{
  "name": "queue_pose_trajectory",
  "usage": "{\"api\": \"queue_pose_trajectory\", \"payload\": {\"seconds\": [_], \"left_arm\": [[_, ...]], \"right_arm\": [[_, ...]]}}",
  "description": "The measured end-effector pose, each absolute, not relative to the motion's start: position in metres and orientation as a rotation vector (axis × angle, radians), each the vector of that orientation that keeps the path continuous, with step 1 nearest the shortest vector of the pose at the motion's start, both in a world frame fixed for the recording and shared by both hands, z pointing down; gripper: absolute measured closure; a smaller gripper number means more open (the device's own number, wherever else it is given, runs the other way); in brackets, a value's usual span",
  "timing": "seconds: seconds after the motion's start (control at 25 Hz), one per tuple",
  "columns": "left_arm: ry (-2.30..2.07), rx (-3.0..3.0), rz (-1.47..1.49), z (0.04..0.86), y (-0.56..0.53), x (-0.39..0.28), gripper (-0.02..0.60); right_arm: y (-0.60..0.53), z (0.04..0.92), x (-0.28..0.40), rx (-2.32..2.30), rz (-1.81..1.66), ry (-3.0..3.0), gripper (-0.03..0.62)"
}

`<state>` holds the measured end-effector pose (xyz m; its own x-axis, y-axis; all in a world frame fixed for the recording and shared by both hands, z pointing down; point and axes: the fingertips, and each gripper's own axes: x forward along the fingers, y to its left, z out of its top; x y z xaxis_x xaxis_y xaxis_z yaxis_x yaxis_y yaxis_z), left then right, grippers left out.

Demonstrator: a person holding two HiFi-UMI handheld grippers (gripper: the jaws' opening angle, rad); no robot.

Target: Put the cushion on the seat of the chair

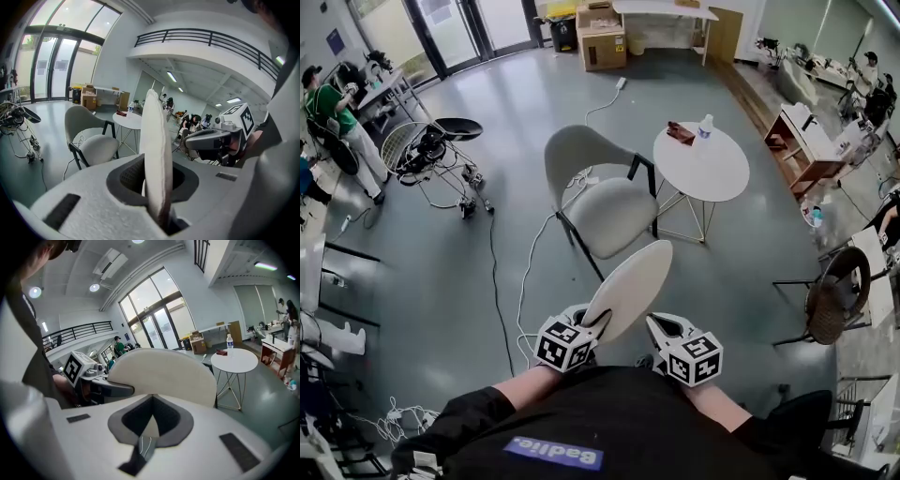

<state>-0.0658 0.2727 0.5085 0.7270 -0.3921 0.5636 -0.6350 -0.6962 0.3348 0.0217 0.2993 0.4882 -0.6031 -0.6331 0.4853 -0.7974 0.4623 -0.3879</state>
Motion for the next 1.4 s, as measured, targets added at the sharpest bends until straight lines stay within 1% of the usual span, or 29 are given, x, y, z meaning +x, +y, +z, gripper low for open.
{"api": "queue_pose_trajectory", "payload": {"seconds": [0.44,0.92,1.16,1.4], "left_arm": [[-0.849,2.363,0.614,0.507,0.256,-0.051,0.52],[-1.01,2.254,0.543,0.507,0.242,-0.033,0.52],[-1.037,2.226,0.505,0.515,0.216,-0.042,0.52],[-1.015,2.207,0.471,0.531,0.164,-0.05,0.52]], "right_arm": [[0.283,0.487,0.053,1.244,0.903,-2.47,0.565],[0.261,0.487,0.106,1.216,0.946,-2.53,0.565],[0.234,0.493,0.111,1.231,0.963,-2.514,0.565],[0.188,0.5,0.107,1.234,0.951,-2.468,0.565]]}}
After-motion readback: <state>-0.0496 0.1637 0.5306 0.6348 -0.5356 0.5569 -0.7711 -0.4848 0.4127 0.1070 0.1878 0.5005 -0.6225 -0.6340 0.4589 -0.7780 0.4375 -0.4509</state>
